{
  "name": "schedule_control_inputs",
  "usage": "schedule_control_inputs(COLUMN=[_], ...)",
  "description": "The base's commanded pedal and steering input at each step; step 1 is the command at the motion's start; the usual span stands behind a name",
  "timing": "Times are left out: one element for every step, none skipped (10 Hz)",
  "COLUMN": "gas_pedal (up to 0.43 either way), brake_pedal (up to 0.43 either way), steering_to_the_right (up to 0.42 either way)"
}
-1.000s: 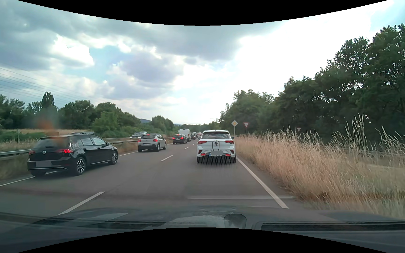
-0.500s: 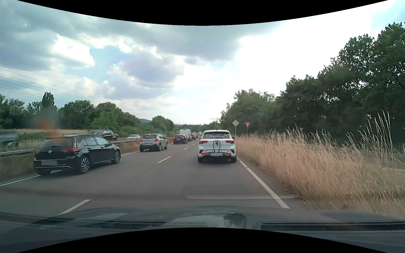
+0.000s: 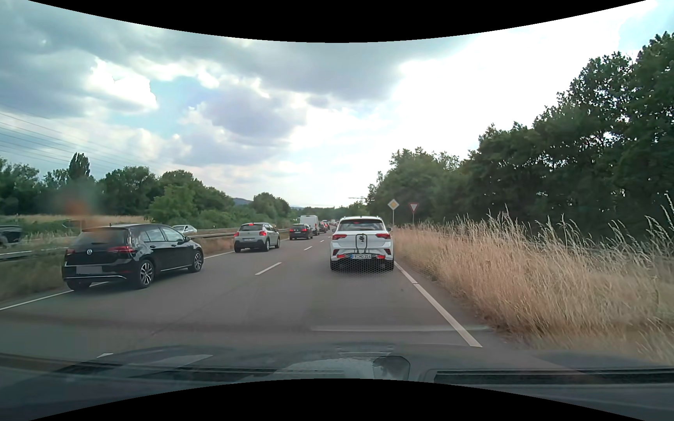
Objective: Follow the waypoints while adhering to traffic rules and regulations
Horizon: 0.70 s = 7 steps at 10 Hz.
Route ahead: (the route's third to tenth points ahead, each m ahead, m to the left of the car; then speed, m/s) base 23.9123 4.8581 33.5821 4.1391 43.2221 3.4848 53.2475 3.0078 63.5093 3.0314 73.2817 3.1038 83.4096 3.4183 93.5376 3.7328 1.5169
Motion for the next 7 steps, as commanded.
schedule_control_inputs(gas_pedal=[0.000,0.000,0.000,0.000,0.000,0.000,0.000], brake_pedal=[0.061,0.061,0.061,0.067,0.061,0.061,0.061], steering_to_the_right=[-0.005,-0.005,-0.005,-0.005,-0.005,-0.005,-0.005])
